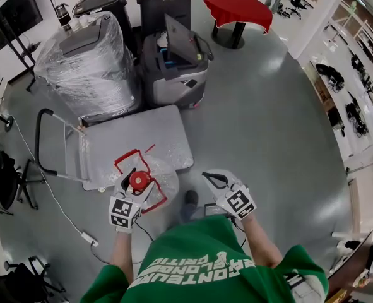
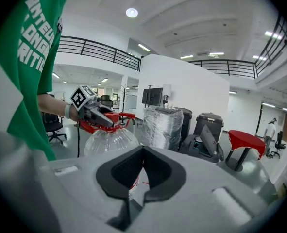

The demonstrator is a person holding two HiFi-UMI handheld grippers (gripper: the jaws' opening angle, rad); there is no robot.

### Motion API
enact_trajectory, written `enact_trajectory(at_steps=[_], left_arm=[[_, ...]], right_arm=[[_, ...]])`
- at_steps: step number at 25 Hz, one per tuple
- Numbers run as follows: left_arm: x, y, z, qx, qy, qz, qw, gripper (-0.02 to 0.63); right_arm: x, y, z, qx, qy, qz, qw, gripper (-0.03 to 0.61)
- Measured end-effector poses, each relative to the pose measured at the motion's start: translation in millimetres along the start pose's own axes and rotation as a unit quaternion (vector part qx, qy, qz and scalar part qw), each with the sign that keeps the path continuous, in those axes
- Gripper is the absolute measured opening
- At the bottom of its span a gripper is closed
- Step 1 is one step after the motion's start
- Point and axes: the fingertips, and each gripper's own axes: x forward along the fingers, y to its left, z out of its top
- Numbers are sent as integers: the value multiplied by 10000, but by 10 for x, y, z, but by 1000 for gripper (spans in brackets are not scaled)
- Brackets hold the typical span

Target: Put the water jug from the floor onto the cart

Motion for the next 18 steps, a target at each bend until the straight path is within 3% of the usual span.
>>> enact_trajectory(at_steps=[18], left_arm=[[642,36,282,-136,27,371,9992,337]], right_arm=[[165,-917,-9,-62,-283,331,9990,-8]])
